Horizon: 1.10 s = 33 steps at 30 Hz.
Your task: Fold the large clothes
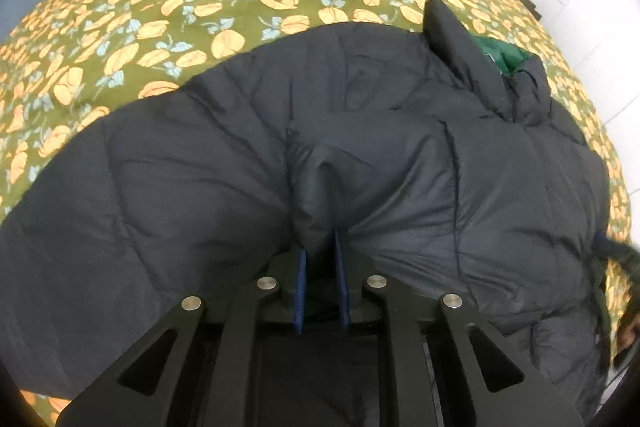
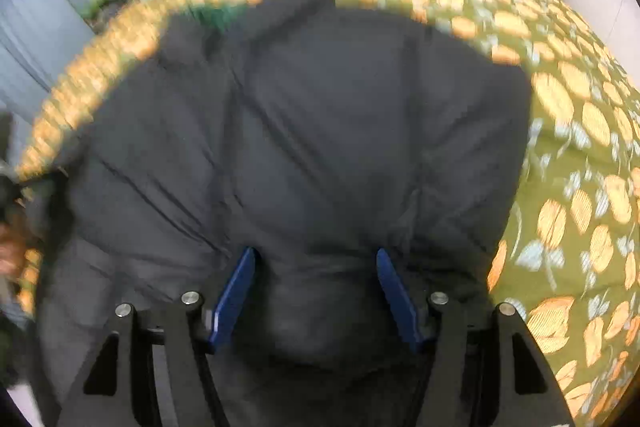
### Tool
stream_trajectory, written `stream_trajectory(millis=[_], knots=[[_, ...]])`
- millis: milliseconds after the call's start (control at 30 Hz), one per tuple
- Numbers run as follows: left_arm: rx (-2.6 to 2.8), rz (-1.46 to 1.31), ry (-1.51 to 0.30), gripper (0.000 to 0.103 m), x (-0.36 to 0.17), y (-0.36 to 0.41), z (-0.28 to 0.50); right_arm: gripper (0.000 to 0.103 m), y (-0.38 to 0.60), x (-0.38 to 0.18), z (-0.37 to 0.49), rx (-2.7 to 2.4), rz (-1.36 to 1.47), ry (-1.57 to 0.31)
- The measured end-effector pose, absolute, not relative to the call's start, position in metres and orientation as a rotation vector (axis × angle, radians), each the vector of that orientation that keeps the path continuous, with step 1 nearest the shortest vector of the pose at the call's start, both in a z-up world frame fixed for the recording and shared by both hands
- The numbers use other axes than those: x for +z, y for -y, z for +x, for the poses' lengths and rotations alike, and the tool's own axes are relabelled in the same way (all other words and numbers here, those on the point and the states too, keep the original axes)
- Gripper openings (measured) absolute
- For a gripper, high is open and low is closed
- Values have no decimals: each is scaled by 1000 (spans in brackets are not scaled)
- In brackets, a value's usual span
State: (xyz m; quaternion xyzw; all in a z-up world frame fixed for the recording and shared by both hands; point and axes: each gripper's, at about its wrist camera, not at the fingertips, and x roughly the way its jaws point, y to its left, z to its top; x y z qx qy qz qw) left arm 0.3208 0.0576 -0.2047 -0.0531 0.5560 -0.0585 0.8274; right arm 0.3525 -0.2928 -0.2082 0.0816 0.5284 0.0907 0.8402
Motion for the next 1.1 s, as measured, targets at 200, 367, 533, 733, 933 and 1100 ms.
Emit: stream_trajectory(millis=[200,367,533,733,933,1100], knots=[[-113,-119,-1192,12,-215,-59,321,64,322,-199,403,88,275,-1074],[-110,-105,-1203,12,-220,-54,323,64,311,-256,423,42,277,-1204],[-115,-90,-1212,13,-224,-53,326,66,295,-241,411,50,191,-1180],[-118,-97,-1193,13,-226,-54,323,66,287,-205,336,168,192,-1135],[-63,-83,-1175,38,-215,-51,311,66,274,-252,314,130,139,-1229],[-103,-84,-1102,83,-184,-72,255,74,260,-218,282,132,165,-1147]])
